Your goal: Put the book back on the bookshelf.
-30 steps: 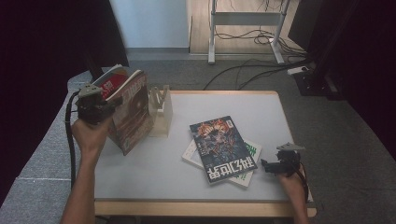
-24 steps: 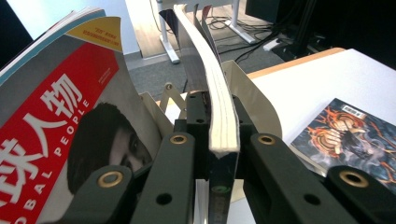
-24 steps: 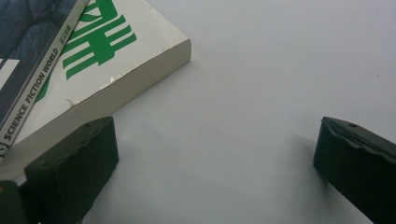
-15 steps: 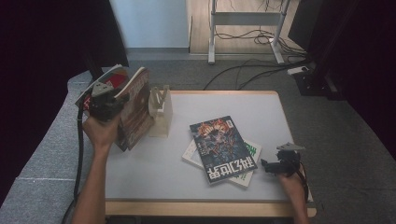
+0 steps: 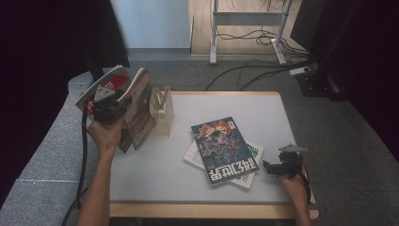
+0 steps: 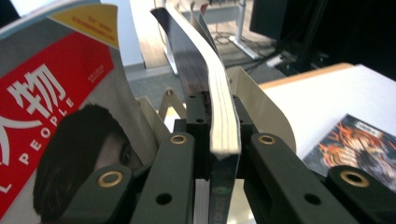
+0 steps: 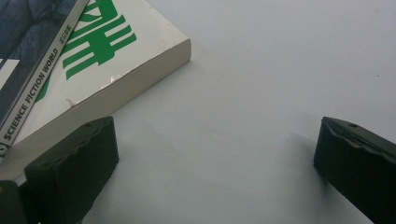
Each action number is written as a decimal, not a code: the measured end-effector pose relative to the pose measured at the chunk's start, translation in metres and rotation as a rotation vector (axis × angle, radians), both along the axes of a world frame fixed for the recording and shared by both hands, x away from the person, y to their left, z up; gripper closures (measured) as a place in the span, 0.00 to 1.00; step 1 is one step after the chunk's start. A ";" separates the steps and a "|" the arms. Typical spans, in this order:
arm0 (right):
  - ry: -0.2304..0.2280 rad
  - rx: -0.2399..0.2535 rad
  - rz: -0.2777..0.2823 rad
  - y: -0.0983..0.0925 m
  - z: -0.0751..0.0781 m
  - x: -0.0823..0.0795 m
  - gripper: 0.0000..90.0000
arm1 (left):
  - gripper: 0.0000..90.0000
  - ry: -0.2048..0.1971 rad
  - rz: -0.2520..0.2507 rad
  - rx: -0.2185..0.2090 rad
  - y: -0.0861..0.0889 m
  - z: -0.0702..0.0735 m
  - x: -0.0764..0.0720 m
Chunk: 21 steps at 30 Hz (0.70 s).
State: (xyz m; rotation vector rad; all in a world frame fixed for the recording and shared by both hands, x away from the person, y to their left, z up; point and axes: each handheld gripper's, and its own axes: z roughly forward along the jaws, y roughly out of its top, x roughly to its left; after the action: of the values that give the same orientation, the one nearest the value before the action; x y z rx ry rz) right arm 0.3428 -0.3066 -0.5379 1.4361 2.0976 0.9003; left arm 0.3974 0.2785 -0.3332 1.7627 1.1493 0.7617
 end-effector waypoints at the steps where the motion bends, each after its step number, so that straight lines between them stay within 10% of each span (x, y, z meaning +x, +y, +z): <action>1: 0.000 0.000 0.000 0.000 0.000 0.000 0.00 | 0.93 0.010 -0.004 0.002 0.001 0.000 0.000; 21: 0.001 0.002 -0.002 0.000 0.000 0.000 0.00 | 0.93 0.220 -0.012 0.069 0.012 0.014 0.001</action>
State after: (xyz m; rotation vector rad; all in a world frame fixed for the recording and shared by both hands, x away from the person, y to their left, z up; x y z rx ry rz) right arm 0.3427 -0.3064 -0.5378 1.4391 2.0968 0.9010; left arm 0.3982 0.2903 -0.3191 1.9468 1.2684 0.6180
